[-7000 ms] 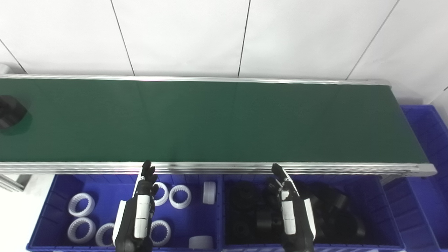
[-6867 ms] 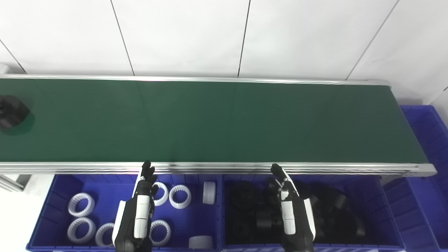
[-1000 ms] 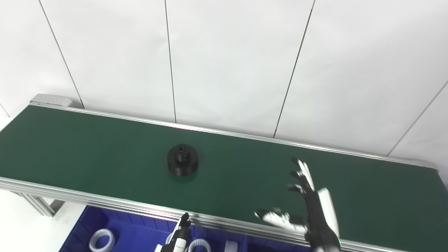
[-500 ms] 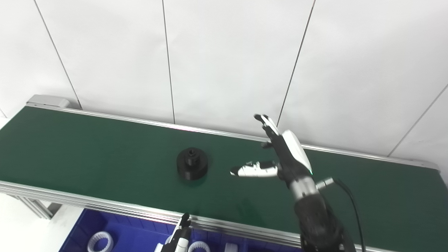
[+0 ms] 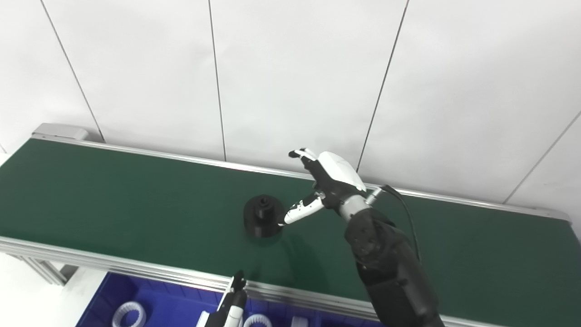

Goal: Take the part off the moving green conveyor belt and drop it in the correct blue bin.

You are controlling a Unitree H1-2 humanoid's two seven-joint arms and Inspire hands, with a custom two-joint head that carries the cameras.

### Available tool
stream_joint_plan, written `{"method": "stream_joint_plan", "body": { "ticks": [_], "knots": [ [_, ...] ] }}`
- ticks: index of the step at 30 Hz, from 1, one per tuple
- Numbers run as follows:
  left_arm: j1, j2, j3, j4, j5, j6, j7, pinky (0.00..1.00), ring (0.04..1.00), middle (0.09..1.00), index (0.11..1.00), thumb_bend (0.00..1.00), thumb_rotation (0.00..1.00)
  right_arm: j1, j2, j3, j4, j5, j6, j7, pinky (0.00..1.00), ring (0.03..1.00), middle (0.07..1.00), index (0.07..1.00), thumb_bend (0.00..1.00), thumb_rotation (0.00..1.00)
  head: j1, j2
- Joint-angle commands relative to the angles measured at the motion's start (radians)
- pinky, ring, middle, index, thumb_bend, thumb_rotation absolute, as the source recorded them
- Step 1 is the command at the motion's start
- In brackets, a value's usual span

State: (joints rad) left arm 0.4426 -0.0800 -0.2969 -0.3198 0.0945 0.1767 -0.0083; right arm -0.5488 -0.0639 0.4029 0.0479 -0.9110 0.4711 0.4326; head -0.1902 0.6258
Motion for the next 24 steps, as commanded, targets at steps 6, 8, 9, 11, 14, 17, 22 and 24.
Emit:
{"method": "stream_joint_plan", "body": {
  "ticks": [6, 8, 9, 11, 14, 17, 22, 24],
  "knots": [
    [0.026, -0.072, -0.053, -0.041, -0.011, -0.004, 0.013, 1.00, 0.993, 0.989, 1.000, 0.55, 1.00, -0.104, -0.008, 0.067, 0.089, -0.066, -0.004, 0.027, 0.53, 0.834, 0.956, 0.886, 1.00, 0.18, 0.010, 0.007],
    [0.030, -0.074, -0.059, -0.045, -0.003, -0.006, 0.016, 1.00, 0.991, 0.984, 1.000, 0.57, 1.00, -0.109, -0.018, 0.092, 0.105, -0.078, -0.006, 0.028, 0.52, 0.827, 0.950, 0.886, 1.00, 0.18, 0.013, 0.009],
    [0.033, -0.075, -0.061, -0.048, -0.004, -0.003, 0.016, 1.00, 0.991, 0.983, 1.000, 0.58, 1.00, -0.112, -0.024, 0.104, 0.114, -0.082, -0.009, 0.032, 0.53, 0.831, 0.949, 0.887, 1.00, 0.18, 0.015, 0.011],
    [0.037, -0.076, -0.065, -0.053, -0.006, 0.001, 0.017, 1.00, 0.993, 0.983, 1.000, 0.59, 1.00, -0.119, -0.035, 0.125, 0.129, -0.086, -0.011, 0.041, 0.54, 0.839, 0.948, 0.887, 1.00, 0.18, 0.019, 0.013],
    [0.044, -0.078, -0.072, -0.059, -0.004, -0.001, 0.018, 1.00, 0.996, 0.985, 1.000, 0.59, 1.00, -0.126, -0.050, 0.151, 0.156, -0.092, -0.022, 0.044, 0.55, 0.835, 0.938, 0.878, 1.00, 0.18, 0.025, 0.014],
    [0.050, -0.082, -0.075, -0.062, -0.018, -0.007, 0.014, 1.00, 1.000, 0.990, 1.000, 0.60, 1.00, -0.135, -0.067, 0.174, 0.183, -0.097, -0.035, 0.040, 0.54, 0.826, 0.930, 0.868, 1.00, 0.16, 0.030, 0.018],
    [0.059, -0.087, -0.079, -0.075, -0.027, -0.004, 0.017, 1.00, 1.000, 0.994, 1.000, 0.57, 1.00, -0.167, -0.108, 0.236, 0.234, -0.125, -0.035, 0.104, 0.55, 0.825, 0.914, 0.871, 1.00, 0.19, 0.030, 0.026],
    [0.062, -0.087, -0.079, -0.079, -0.032, -0.002, 0.016, 1.00, 1.000, 0.996, 1.000, 0.56, 1.00, -0.167, -0.116, 0.246, 0.244, -0.125, -0.033, 0.107, 0.54, 0.813, 0.885, 0.858, 1.00, 0.18, 0.031, 0.027]
  ]
}}
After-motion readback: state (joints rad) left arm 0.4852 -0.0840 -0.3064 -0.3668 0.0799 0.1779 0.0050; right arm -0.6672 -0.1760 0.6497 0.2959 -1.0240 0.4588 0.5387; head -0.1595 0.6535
